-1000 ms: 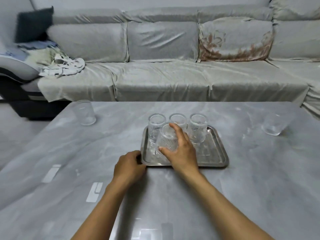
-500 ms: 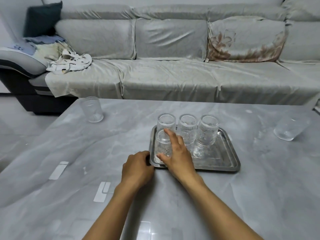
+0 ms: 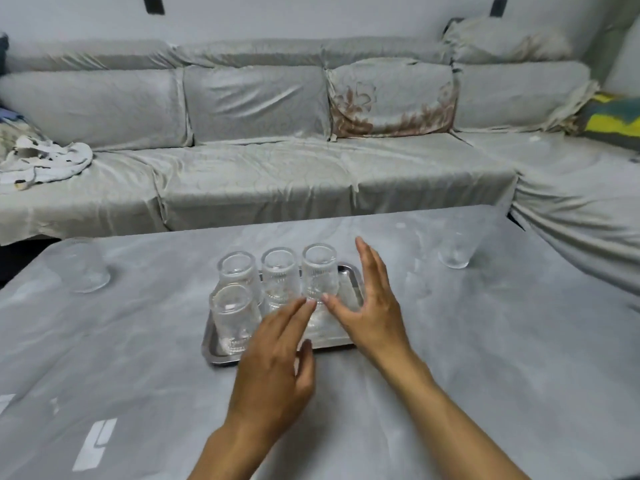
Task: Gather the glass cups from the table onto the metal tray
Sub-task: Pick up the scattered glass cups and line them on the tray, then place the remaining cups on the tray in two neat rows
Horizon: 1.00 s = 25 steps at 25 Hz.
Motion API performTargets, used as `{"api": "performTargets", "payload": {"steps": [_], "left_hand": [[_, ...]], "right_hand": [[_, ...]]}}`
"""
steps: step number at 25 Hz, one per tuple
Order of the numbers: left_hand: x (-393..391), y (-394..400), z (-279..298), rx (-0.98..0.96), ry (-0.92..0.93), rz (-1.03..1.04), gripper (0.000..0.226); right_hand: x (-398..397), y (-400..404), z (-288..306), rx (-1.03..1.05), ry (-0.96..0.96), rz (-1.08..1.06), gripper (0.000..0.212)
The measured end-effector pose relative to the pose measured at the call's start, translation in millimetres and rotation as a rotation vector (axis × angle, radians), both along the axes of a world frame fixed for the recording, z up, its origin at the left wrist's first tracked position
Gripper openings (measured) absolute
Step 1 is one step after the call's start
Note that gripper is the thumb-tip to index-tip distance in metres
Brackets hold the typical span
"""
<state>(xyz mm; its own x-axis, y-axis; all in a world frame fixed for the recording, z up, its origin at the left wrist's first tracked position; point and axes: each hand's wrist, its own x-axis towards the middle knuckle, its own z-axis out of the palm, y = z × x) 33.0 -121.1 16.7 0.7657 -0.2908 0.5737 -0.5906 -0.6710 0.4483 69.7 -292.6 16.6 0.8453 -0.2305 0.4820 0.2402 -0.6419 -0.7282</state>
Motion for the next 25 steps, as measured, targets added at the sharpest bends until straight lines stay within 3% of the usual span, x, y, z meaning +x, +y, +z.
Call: {"api": "performTargets", "payload": {"steps": [5,10,12,16,19,22,25], "left_hand": [[22.1,-125.4,-39.6,0.401,0.087,-0.419,0.051],[98.7,-218.8,-41.1,0.804,0.515,-0.202,0.093],[112.9,-224.3,-47.8,0.809,0.546,-0.203,0.102],[115.7,-219.8,-58.1,0.797,0.549,-0.225,0.110],[117.5,-225.6,-57.7,0.795,0.565,-0.228,0.111],[115.3,-220.6,-59.7,0.794,0.591,-0.227,0.114],[102.8,-210.9,-56.9,0.715,0.633,-0.211,0.108]], "right_hand": [[-6.5,-112.2,-3.7,0.171,-0.059,-0.244,0.092],[14.1,-206.1,-19.4,0.230,-0.028,-0.379,0.103],[40.3,-228.7,-32.6,0.227,0.034,-0.447,0.111],[92.8,-243.8,-61.2,0.438,0.238,-0.492,0.121],[116.7,-251.3,-75.1,0.238,0.401,-0.582,0.098],[119.4,-251.2,-76.7,0.227,0.349,-0.622,0.072],[96.4,-249.9,-68.5,0.306,0.309,-0.546,0.083]]}}
